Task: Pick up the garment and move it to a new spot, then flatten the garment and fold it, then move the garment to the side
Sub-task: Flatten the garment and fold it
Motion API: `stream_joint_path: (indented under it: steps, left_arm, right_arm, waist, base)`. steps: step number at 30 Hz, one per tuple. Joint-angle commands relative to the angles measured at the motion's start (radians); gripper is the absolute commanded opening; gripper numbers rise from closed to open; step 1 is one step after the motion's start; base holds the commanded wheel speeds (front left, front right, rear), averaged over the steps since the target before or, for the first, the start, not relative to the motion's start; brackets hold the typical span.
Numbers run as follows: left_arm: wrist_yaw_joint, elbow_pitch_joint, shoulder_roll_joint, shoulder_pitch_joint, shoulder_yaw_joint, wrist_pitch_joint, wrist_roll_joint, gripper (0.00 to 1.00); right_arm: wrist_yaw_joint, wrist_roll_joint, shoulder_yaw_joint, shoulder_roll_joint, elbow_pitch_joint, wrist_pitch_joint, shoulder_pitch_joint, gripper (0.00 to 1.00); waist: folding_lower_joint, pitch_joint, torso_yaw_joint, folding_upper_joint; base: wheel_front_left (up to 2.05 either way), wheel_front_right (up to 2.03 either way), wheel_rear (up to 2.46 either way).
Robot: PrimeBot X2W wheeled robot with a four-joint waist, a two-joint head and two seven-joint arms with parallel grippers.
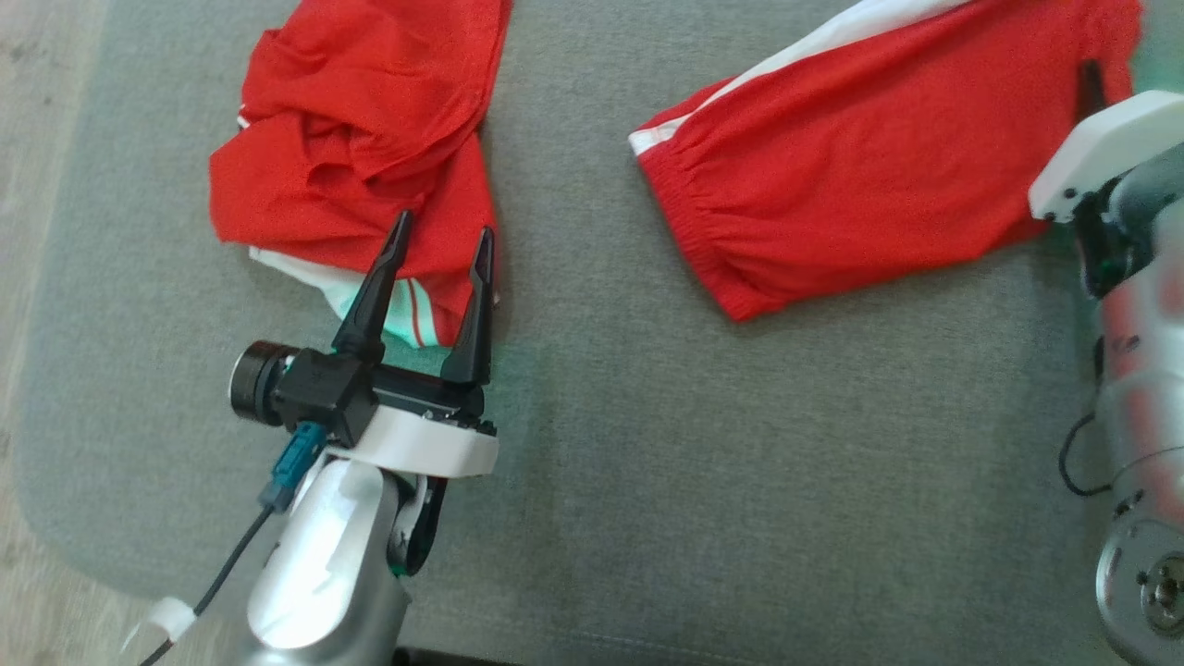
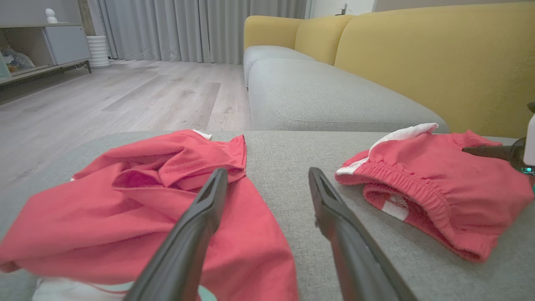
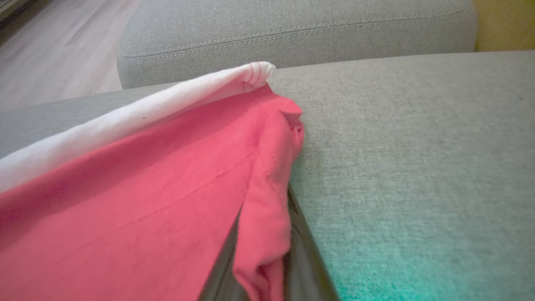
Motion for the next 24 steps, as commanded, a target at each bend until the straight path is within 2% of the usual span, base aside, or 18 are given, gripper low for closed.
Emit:
stream_joint_path:
  steps: [1,7,11,19,21,24]
  left_arm:
    - [-0.001,-0.023,0.007,-0.021,0.044,-0.005,0.012,1.00]
    - [-0.006,-0.017,0.005,-0.001,0.058,-0.005,0.019,1.00]
    - [-0.008,-0.016,0.004,0.015,0.067,-0.005,0.023,1.00]
    - [-0.011,-0.019,0.004,0.032,0.080,-0.005,0.030,1.00]
    - [-0.014,-0.020,0.003,0.038,0.084,-0.005,0.030,1.00]
    - [-0.016,-0.016,0.003,0.047,0.091,-0.005,0.031,1.00]
  right_arm:
    - [-0.001,0.016,0.036,0.017,0.005,-0.020,-0.002,0.00]
    - [-0.001,0.117,0.101,-0.003,0.017,-0.117,0.020,0.00]
    - [-0.001,0.193,0.113,-0.046,0.002,-0.148,0.068,0.00]
    - [-0.001,0.269,0.037,-0.191,-0.022,-0.153,0.178,0.00]
    - [-0.001,0.277,0.026,-0.206,-0.026,-0.152,0.193,0.00]
    - [-0.001,0.293,0.019,-0.193,-0.042,-0.160,0.199,0.00]
  waist:
    - [0.0000,-0.011,-0.014,0.0000]
    - [0.0000,-0.057,-0.061,0.0000]
    - [0.0000,-0.090,-0.092,0.0000]
    - [0.0000,-0.112,-0.116,0.0000]
    - [0.0000,-0.114,-0.116,0.0000]
    - [0.0000,-0.121,-0.116,0.0000]
  base:
    - [0.00,0.00,0.00]
    - [0.00,0.00,0.00]
    - [0.00,0.00,0.00]
    - [0.00,0.00,0.00]
    - [0.00,0.00,0.00]
    - [0.00,0.00,0.00]
